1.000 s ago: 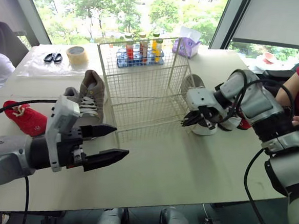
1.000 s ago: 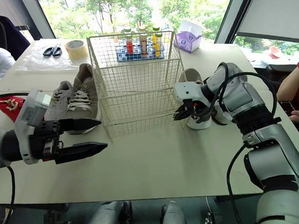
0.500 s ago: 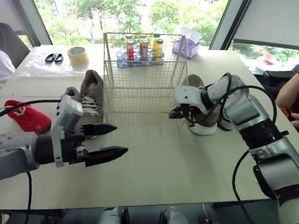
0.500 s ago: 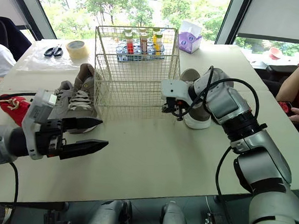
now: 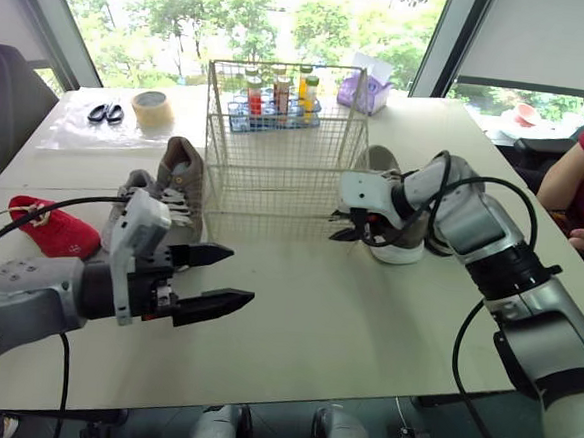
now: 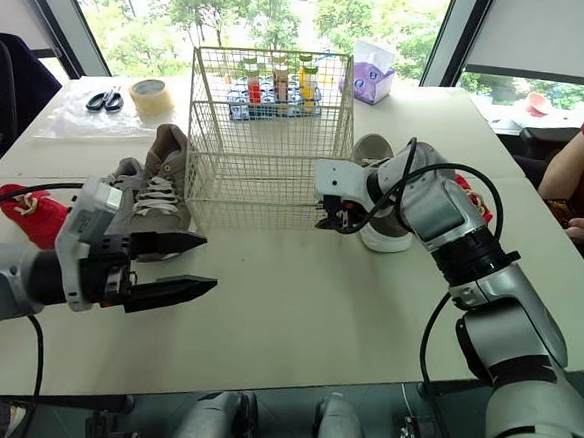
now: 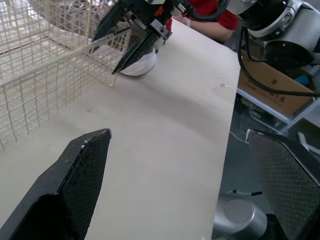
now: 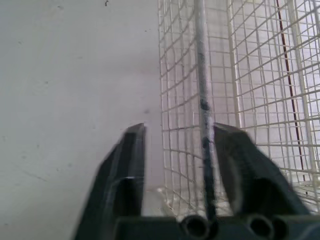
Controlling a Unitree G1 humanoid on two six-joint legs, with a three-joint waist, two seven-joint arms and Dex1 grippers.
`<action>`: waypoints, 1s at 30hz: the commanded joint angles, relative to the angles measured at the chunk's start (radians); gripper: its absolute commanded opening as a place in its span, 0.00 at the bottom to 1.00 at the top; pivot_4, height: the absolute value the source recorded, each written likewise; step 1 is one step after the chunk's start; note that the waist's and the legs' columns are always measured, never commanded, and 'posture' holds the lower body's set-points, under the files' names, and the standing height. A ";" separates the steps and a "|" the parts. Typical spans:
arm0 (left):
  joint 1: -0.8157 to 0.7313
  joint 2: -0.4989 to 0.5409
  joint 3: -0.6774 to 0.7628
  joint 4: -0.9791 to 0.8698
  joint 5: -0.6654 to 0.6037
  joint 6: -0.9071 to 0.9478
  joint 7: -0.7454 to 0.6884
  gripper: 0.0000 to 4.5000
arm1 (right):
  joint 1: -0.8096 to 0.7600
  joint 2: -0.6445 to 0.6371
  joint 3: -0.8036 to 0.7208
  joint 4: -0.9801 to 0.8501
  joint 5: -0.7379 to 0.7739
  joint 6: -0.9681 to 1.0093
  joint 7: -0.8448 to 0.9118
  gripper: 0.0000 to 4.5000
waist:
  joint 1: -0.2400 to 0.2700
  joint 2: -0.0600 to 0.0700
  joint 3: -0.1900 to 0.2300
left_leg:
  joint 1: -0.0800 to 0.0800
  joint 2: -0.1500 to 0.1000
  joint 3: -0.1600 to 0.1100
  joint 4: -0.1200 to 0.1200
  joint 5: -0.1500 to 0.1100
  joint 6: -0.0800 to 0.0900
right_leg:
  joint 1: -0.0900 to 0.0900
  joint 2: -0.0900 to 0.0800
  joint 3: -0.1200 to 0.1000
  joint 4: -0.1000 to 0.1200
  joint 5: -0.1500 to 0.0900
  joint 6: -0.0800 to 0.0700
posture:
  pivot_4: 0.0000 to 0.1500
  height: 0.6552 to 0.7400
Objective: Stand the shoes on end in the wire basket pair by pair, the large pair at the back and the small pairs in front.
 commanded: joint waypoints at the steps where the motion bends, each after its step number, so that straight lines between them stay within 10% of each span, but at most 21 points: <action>1: -0.014 -0.019 -0.018 0.013 0.019 -0.006 -0.017 1.00 | -0.081 -0.038 -0.175 -0.121 0.154 0.186 0.052 0.80 | 0.001 0.000 0.000 | 0.000 0.000 0.000 0.000 0.000 0.000 | 0.000 0.000 0.000 0.000 0.000 0.001 | 1.00 0.94; 9: -0.090 -0.161 -0.091 0.055 0.060 -0.035 0.043 1.00 | -0.090 -0.052 -0.617 -0.236 0.354 0.439 -0.244 0.92 | 0.004 -0.005 -0.003 | 0.000 0.001 -0.003 0.000 -0.001 -0.001 | 0.002 0.000 -0.001 -0.001 0.000 -0.001 | 1.00 0.94; 16: -0.168 -0.394 -0.256 0.059 0.187 -0.084 0.123 1.00 | 0.299 0.067 -0.984 -0.431 0.451 0.460 -0.533 1.00 | 0.022 -0.006 -0.003 | 0.000 -0.001 -0.005 0.001 0.000 0.002 | 0.005 -0.002 -0.002 -0.001 0.002 0.003 | 1.00 0.94; 30: -0.148 -0.513 -0.392 0.118 0.480 -0.136 0.035 1.00 | 0.727 0.353 -0.848 -0.578 0.426 0.279 -0.865 1.00 | 0.006 -0.005 -0.004 | 0.000 0.001 -0.010 0.005 -0.003 0.007 | 0.007 0.004 -0.003 0.000 0.000 0.000 | 1.00 0.94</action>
